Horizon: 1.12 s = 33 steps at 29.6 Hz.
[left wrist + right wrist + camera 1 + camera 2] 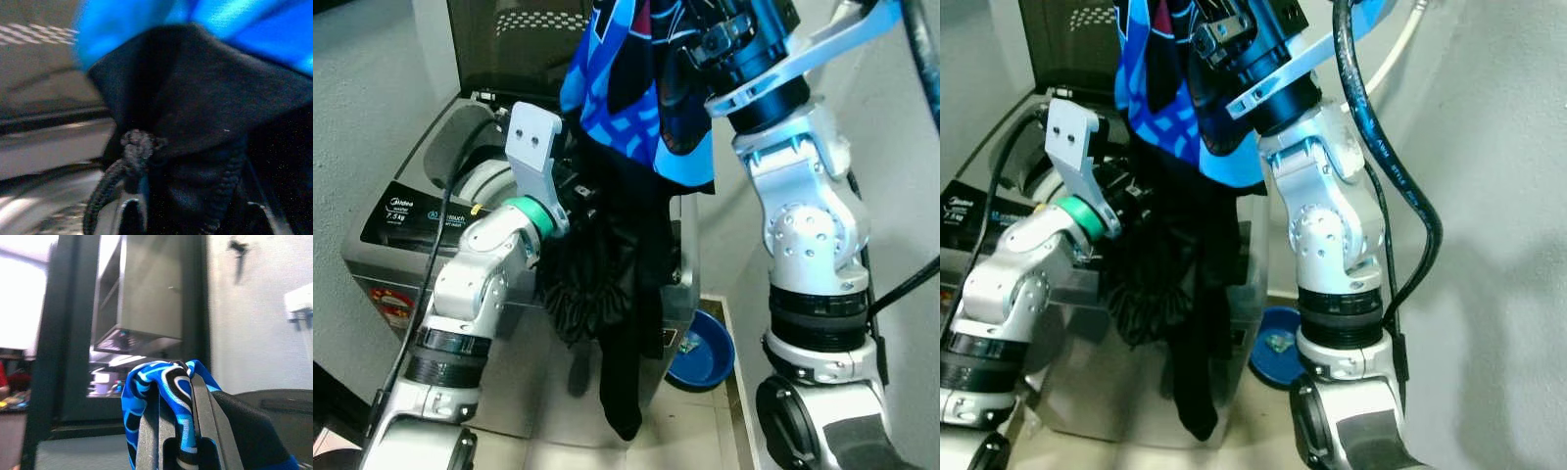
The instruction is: Clothes washing
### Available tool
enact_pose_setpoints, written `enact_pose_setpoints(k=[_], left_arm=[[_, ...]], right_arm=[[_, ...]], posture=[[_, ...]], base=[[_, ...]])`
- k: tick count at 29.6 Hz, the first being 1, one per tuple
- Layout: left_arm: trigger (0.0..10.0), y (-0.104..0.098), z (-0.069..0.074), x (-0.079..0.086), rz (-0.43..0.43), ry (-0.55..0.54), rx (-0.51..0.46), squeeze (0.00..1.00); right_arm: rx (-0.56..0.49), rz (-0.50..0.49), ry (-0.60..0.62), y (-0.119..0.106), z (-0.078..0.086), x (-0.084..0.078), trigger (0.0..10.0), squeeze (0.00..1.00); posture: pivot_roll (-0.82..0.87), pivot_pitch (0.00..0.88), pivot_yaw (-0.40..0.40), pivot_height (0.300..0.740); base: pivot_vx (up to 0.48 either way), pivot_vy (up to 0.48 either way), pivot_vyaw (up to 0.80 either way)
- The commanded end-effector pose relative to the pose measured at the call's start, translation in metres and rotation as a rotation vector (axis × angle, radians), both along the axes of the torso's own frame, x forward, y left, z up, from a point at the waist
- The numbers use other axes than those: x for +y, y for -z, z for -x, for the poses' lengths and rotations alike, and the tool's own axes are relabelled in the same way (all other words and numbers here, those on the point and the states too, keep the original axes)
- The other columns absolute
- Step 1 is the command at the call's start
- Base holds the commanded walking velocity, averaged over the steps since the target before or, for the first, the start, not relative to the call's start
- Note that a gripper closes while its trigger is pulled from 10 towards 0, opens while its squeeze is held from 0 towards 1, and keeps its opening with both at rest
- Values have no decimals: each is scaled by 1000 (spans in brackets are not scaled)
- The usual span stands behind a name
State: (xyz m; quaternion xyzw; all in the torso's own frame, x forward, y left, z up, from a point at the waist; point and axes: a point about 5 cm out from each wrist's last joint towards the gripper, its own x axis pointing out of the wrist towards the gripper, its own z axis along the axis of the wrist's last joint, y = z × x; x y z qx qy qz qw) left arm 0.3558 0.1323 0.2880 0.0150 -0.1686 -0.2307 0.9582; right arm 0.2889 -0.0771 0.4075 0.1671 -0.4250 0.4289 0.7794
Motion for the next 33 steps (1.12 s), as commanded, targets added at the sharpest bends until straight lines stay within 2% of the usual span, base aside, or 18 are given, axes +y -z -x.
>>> enact_pose_setpoints(k=[1,3,4,5,7,8,10,11,12,14,16,18,19,24,25,26,32,33], left_arm=[[0,-11,-8,22,9,-177,-51,0],[0,-26,-14,48,-2,-374,-118,0],[0,-26,-14,48,-2,-374,-118,0],[10000,-36,-16,65,7,-468,-152,0],[10000,-54,-14,98,4,-604,-215,0],[10000,-54,-14,98,4,-604,-215,0],[10000,-67,-11,123,-32,-674,-247,0],[10000,-67,-11,123,-32,-674,-247,0],[10000,-60,-14,127,-107,-579,-164,0],[10000,-51,-15,122,-162,-490,-101,0],[10000,-49,-15,120,-169,-476,-93,0],[10000,-28,-14,105,-113,-312,59,0],[10000,-28,-14,105,-113,-312,59,0],[10000,-7,0,81,-108,-92,145,47],[10000,-4,3,78,-113,-74,147,1000],[10000,-4,8,74,-105,-45,133,1000],[10000,-14,16,69,-97,34,84,1000],[10000,-16,19,65,-102,54,65,1000]], right_arm=[[-14,-35,26,-3,4,-11,10000,0],[17,7,97,7,-6,-14,10000,0],[17,7,97,7,-6,-14,10000,0],[62,50,171,18,-18,-13,10000,0],[162,165,323,47,-46,-1,10000,0],[162,165,323,47,-46,-1,10000,0],[220,307,431,74,-66,26,10000,0],[220,307,431,74,-66,26,10000,0],[241,450,510,92,-78,65,10000,0],[245,508,540,99,-80,85,10000,0],[251,513,538,100,-80,87,10000,0],[321,578,576,114,-84,100,10000,0],[321,578,576,114,-84,100,10000,0],[394,558,657,119,-88,98,10000,0],[406,530,698,118,-91,92,10000,1000],[430,492,759,117,-96,79,10000,1000],[451,429,854,113,-108,56,10000,1000],[452,398,882,110,-110,45,10000,1000]], posture=[[31,29,-12,740],[31,33,-16,740],[31,33,-16,740],[30,36,-17,740],[30,36,-17,740],[30,36,-17,740],[37,49,-25,740],[37,49,-25,740],[51,60,-37,740],[51,60,-37,740],[61,64,-46,740],[80,68,-60,740],[80,68,-60,740],[92,69,-65,740],[92,69,-65,740],[101,67,-65,740],[95,67,-53,740],[91,66,-48,740]], base=[[0,0,0],[0,0,0],[0,0,0],[0,0,0],[0,0,0],[0,0,0],[0,0,0],[0,0,0],[0,0,0],[0,0,0],[0,0,0],[0,0,0],[0,0,0],[0,0,0],[0,0,0],[0,0,0],[0,0,0],[0,0,0]])
